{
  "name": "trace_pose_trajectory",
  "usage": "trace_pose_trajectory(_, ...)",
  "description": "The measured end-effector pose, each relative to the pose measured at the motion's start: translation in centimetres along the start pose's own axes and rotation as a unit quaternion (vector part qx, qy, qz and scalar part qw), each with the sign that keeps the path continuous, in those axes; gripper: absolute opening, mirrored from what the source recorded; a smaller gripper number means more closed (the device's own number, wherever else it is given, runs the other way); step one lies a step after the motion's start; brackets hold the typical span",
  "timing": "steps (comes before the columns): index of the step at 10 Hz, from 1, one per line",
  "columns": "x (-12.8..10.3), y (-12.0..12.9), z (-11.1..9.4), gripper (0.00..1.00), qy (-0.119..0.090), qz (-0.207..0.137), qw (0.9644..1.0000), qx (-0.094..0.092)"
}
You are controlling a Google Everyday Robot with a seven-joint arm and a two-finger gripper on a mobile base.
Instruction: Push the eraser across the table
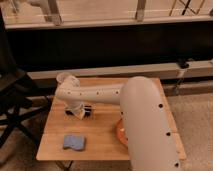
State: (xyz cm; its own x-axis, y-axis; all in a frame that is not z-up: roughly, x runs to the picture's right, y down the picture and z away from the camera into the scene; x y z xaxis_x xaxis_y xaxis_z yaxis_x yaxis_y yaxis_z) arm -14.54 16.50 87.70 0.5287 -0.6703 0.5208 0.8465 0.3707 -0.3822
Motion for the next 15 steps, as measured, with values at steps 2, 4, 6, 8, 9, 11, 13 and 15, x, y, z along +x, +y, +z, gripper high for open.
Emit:
trace_pose_trajectory(2, 0.3, 0.1, 0.0, 0.00, 0.000, -0.002, 1.0000, 0.001)
trace_pose_trajectory(4, 0.6, 0.2, 0.0, 0.00, 0.002, -0.004, 1.0000, 0.002)
trace_pose_trajectory(6, 0.2, -0.2, 0.0, 0.00, 0.000, -0.009, 1.0000, 0.002)
trace_pose_trajectory(8, 0.9, -0.1, 0.0, 0.00, 0.002, -0.007, 1.0000, 0.003)
trace_pose_trajectory(9, 1.3, 0.0, -0.1, 0.00, 0.002, -0.007, 1.0000, 0.005)
trace_pose_trajectory(11, 1.4, -0.2, -0.3, 0.00, 0.003, -0.012, 0.9999, 0.006)
trace_pose_trajectory(13, 0.8, -1.2, -0.3, 0.00, 0.003, -0.022, 0.9997, 0.005)
trace_pose_trajectory(15, 1.7, -0.9, -0.4, 0.00, 0.004, -0.018, 0.9998, 0.007)
